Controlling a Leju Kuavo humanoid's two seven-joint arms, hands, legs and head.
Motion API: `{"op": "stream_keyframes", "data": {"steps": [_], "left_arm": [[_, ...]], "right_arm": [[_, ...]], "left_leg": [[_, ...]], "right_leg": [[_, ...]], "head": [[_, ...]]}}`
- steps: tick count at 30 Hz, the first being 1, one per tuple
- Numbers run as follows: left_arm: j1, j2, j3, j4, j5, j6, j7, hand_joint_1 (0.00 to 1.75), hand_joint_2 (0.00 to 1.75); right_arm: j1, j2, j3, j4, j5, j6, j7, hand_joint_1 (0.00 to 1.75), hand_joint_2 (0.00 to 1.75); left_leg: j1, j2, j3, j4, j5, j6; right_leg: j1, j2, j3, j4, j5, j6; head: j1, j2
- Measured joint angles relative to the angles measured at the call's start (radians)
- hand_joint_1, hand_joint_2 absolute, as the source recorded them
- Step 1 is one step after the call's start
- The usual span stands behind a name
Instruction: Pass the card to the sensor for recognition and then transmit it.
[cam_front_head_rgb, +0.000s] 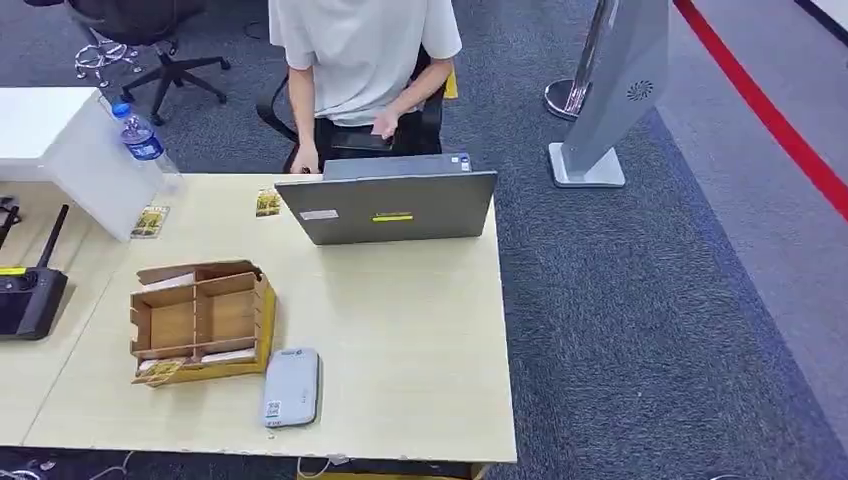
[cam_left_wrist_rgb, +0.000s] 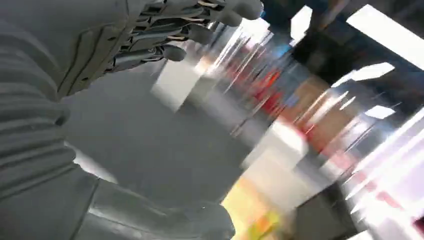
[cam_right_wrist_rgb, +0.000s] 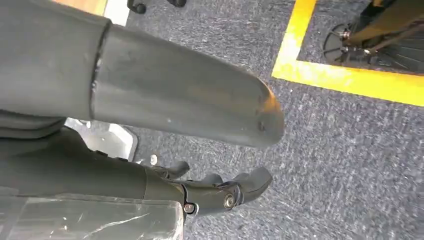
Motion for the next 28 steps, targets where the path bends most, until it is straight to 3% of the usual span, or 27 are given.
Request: {"op": "stream_keyframes", "data": {"steps": [2, 3, 6, 9, 10, 13, 18, 19, 20, 24, 27, 28], "left_arm": [[0.062, -0.026, 0.132, 0.08, 0.148, -0.036, -0.005, 0.0, 1.75], [0.092, -0.055, 0.199, 0.116, 0.25, -0.048, 0.005, 0.0, 0.0], [0.187, -0.179, 0.336, 0.186, 0.574, -0.062, 0.062, 0.0, 0.0], [0.246, -0.334, 0.404, 0.245, 0.69, -0.071, 0.077, 0.0, 0.0], [0.255, -0.369, 0.417, 0.259, 0.697, -0.073, 0.082, 0.0, 1.75], [0.274, -0.475, 0.442, 0.289, 0.685, -0.073, 0.099, 0.0, 1.75], [0.276, -0.659, 0.444, 0.343, 0.581, -0.042, 0.082, 0.0, 1.75], [0.275, -0.678, 0.444, 0.35, 0.576, -0.042, 0.079, 0.0, 1.75], [0.275, -0.696, 0.444, 0.357, 0.565, -0.04, 0.079, 0.0, 1.75], [0.278, -0.765, 0.39, 0.378, 0.379, 0.019, 0.092, 0.0, 1.75], [0.29, -0.82, 0.264, 0.386, 0.306, 0.021, 0.084, 0.0, 1.75], [0.293, -0.829, 0.228, 0.389, 0.303, 0.02, 0.084, 0.0, 0.0]], "right_arm": [[-0.005, -0.008, -0.008, 0.006, 0.0, 0.008, 0.0, 0.0, 0.0], [-0.006, -0.01, -0.011, 0.008, -0.001, 0.012, 0.0, 0.0, 0.0], [-0.009, -0.018, -0.017, 0.019, -0.002, 0.019, -0.003, 0.0, 0.0], [-0.009, -0.026, -0.022, 0.027, -0.001, 0.026, -0.005, 0.0, 0.0], [-0.009, -0.029, -0.024, 0.029, -0.001, 0.026, -0.006, 0.0, 0.0], [-0.009, -0.035, -0.027, 0.032, 0.002, 0.026, -0.011, 0.0, 0.0], [-0.012, -0.037, -0.028, 0.037, 0.019, 0.02, -0.023, 0.0, 0.0], [-0.012, -0.037, -0.028, 0.038, 0.021, 0.019, -0.024, 0.0, 0.0], [-0.013, -0.037, -0.028, 0.039, 0.021, 0.018, -0.024, 0.0, 1.75], [-0.013, -0.038, -0.025, 0.04, 0.02, 0.003, -0.027, 0.0, 1.75], [-0.009, -0.038, 0.028, 0.04, -0.04, 0.002, -0.024, 0.0, 1.75], [-0.009, -0.038, 0.047, 0.04, -0.067, 0.002, -0.022, 0.0, 1.75]], "left_leg": [[0.0, -0.004, 0.001, 0.0, 0.0, 0.0], [0.0, -0.005, 0.002, 0.0, 0.0, 0.0], [-0.003, -0.005, 0.005, 0.0, -0.001, 0.001], [-0.001, -0.004, 0.004, 0.0, -0.001, 0.002], [-0.001, -0.005, 0.004, 0.0, -0.001, 0.002], [-0.002, -0.006, 0.005, 0.002, -0.002, 0.003], [-0.003, -0.008, 0.004, 0.003, -0.002, 0.006], [-0.003, -0.007, 0.004, 0.003, -0.002, 0.006], [-0.002, -0.008, 0.004, 0.003, -0.002, 0.006], [-0.003, -0.008, 0.005, 0.003, -0.002, 0.006], [-0.002, -0.008, 0.004, 0.003, -0.002, 0.006], [-0.002, -0.008, 0.004, 0.003, -0.002, 0.006]], "right_leg": [[0.0, -0.004, 0.002, 0.0, -0.001, 0.001], [0.0, -0.005, 0.004, -0.001, -0.001, 0.001], [-0.003, -0.005, 0.006, -0.001, -0.002, 0.002], [-0.002, -0.005, 0.008, -0.001, -0.001, 0.002], [-0.001, -0.005, 0.008, -0.002, -0.001, 0.002], [-0.001, -0.006, 0.01, -0.004, 0.0, 0.004], [-0.003, -0.008, 0.01, -0.004, 0.001, 0.006], [-0.003, -0.008, 0.01, -0.004, 0.001, 0.006], [-0.003, -0.009, 0.01, -0.004, 0.001, 0.006], [-0.003, -0.009, 0.01, -0.004, 0.001, 0.006], [-0.002, -0.008, 0.01, -0.004, 0.001, 0.006], [-0.002, -0.008, 0.01, -0.004, 0.001, 0.006]], "head": [[0.003, 0.0], [0.002, 0.0], [0.002, 0.0], [0.0, 0.0], [0.002, 0.0], [0.007, 0.0], [0.002, 0.0], [0.006, 0.0], [0.006, 0.0], [0.003, 0.0], [0.003, 0.0], [0.004, 0.0]]}}
